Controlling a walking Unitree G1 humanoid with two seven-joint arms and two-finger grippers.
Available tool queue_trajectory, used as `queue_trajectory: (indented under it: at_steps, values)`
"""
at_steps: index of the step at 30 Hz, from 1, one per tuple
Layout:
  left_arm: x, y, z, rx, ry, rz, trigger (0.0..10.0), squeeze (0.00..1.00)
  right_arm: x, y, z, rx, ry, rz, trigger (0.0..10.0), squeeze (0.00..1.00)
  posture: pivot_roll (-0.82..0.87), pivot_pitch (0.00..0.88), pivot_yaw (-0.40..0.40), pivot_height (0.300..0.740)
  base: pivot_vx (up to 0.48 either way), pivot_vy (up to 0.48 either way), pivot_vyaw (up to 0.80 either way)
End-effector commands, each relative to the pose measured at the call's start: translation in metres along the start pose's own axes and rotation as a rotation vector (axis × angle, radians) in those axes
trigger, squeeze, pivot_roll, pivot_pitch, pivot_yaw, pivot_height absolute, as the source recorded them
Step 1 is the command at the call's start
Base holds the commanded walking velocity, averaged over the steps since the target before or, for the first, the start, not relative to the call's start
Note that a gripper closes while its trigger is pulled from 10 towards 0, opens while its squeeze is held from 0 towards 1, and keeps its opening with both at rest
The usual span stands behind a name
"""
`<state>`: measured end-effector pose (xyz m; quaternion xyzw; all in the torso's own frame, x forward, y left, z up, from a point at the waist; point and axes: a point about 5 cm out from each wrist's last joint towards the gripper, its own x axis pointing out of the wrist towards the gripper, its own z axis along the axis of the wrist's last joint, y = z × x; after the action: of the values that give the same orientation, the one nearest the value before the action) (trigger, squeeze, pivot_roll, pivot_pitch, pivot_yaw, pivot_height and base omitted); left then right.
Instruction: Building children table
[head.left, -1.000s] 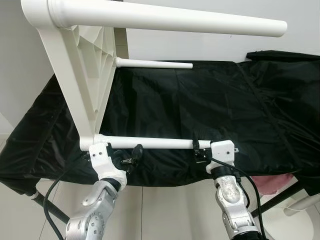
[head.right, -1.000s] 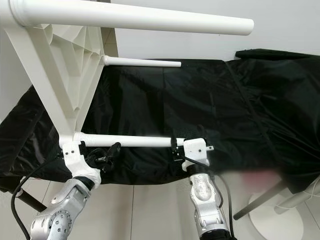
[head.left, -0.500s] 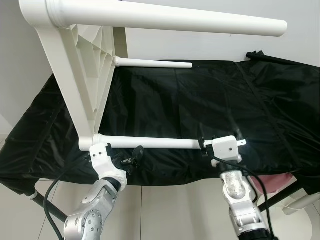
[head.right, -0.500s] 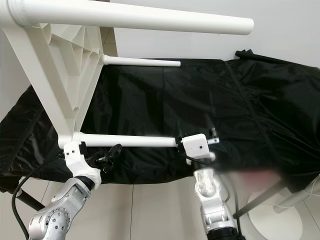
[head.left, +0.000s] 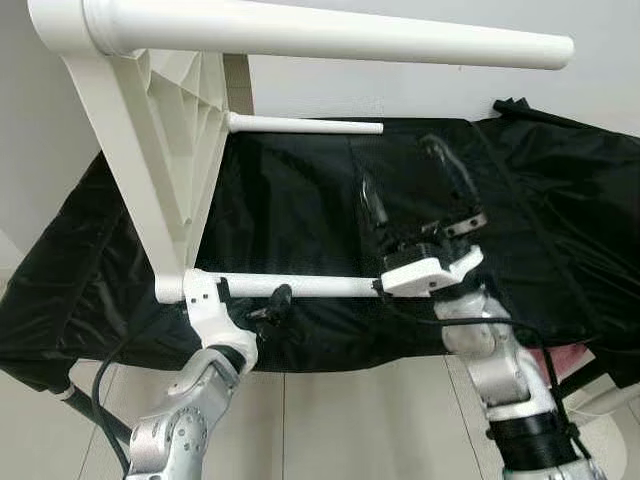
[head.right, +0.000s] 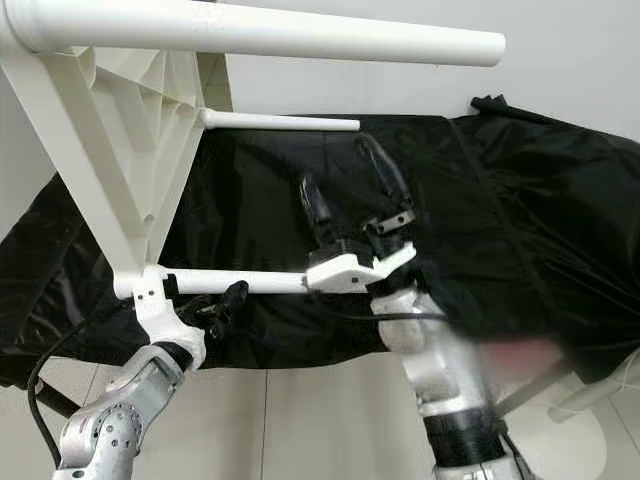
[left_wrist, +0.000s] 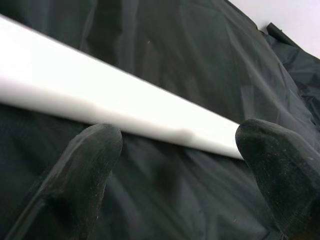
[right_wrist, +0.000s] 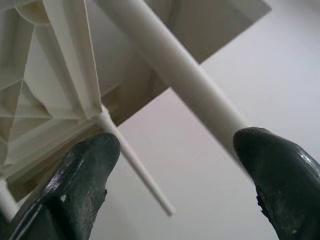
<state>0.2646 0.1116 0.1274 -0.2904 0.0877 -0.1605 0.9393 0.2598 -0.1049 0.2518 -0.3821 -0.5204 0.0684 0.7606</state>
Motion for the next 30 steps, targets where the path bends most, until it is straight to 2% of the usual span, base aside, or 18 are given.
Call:
queue_trajectory:
  at_steps: [1,4,6,12,13,14,19,26,30]
  values:
    - [0.003,-0.001,-0.006,-0.038,0.016,0.009,10.0,0.0,0.006,-0.002,0.007,-0.037,-0.068,0.008,10.0,0.0,0.0,0.032,0.049,0.74,0.0,0.0,0.0]
    - [0.005,-0.002,-0.006,-0.041,0.015,0.009,10.0,0.0,0.012,-0.004,0.011,-0.069,-0.104,-0.002,10.0,0.0,0.0,0.032,0.049,0.74,0.0,0.0,0.0]
    - [0.007,-0.003,-0.005,-0.045,0.013,0.005,10.0,0.0,0.022,-0.011,0.017,-0.134,-0.162,-0.03,10.0,0.0,-0.01,0.031,0.049,0.74,0.0,0.0,0.0]
    - [0.009,-0.004,-0.006,-0.046,0.015,-0.001,10.0,0.0,0.034,-0.02,0.016,-0.187,-0.191,-0.052,10.0,0.0,-0.01,0.028,0.05,0.74,0.0,0.0,0.0]
    - [0.009,-0.004,-0.006,-0.046,0.015,-0.001,10.0,0.0,0.034,-0.02,0.016,-0.187,-0.191,-0.052,10.0,0.0,-0.01,0.028,0.05,0.74,0.0,0.0,0.0]
    - [0.01,-0.004,-0.005,-0.045,0.015,-0.005,10.0,0.0,0.051,-0.023,0.008,-0.172,-0.149,-0.013,10.0,0.0,-0.02,0.026,0.05,0.74,0.0,0.0,0.0]
    - [0.012,-0.005,-0.004,-0.046,0.012,-0.005,10.0,0.0,0.066,-0.026,0.003,-0.171,-0.115,0.021,10.0,0.0,-0.01,0.028,0.053,0.74,0.0,0.0,0.0]
    - [0.012,-0.005,-0.005,-0.046,0.017,-0.006,10.0,0.0,0.082,-0.025,-0.003,-0.202,-0.089,0.065,10.0,0.0,-0.02,0.029,0.052,0.74,0.0,0.0,0.0]
    - [0.012,-0.004,-0.005,-0.047,0.017,-0.006,10.0,0.0,0.084,-0.023,-0.004,-0.203,-0.084,0.084,10.0,0.0,-0.02,0.03,0.051,0.74,0.0,0.0,0.0]
